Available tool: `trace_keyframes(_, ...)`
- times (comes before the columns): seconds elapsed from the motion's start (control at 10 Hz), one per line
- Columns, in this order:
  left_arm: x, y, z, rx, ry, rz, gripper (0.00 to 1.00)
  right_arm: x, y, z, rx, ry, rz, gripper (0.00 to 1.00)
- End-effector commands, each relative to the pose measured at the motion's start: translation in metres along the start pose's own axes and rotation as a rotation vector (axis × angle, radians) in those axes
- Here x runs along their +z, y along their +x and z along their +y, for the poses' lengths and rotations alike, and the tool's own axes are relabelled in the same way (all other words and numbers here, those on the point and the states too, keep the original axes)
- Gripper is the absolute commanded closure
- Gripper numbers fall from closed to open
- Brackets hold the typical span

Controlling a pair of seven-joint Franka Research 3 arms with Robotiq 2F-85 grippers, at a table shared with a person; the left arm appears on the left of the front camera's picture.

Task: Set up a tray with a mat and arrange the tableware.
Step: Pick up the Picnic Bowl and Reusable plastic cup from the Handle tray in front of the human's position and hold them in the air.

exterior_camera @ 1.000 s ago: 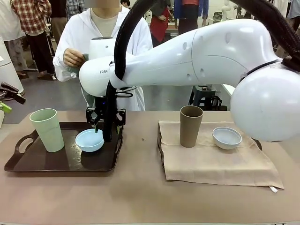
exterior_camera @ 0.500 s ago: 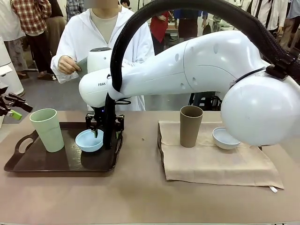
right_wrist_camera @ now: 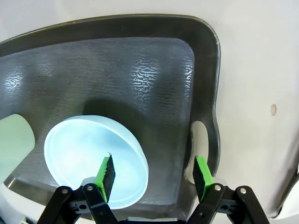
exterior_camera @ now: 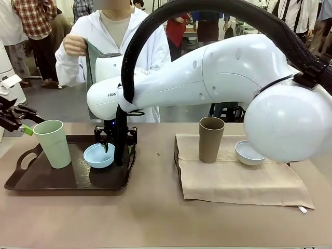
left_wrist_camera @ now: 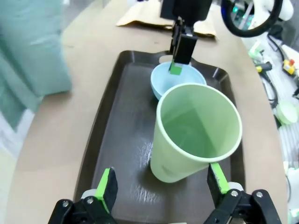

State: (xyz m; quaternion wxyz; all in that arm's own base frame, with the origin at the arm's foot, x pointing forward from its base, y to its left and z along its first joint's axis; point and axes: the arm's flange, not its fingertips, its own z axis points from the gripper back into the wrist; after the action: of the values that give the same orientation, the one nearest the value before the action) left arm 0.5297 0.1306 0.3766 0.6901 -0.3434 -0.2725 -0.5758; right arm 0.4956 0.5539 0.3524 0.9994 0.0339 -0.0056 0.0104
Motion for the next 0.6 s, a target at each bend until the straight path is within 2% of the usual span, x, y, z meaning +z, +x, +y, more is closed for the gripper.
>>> trace_keyframes(0.0, -0.0053, -0.0021, -0.0091, -0.052, -0.030, 0.022, 0.00, 0.0002, -0.0021, 0.0027, 0.023, -0.037, -0.023, 0.14)
trace_keyframes(0.1, 0.0000, 0.0000, 0.0000, 0.000, 0.000, 0.000, 0.00, 0.0000, 0.0000, 0.0000, 0.000, 0.000, 0.000, 0.14)
trace_keyframes(0.5, -0.0024, -0.0025, -0.0014, -0.015, -0.009, 0.004, 0.00, -0.0006, -0.0005, -0.0002, 0.003, -0.002, 0.003, 0.14)
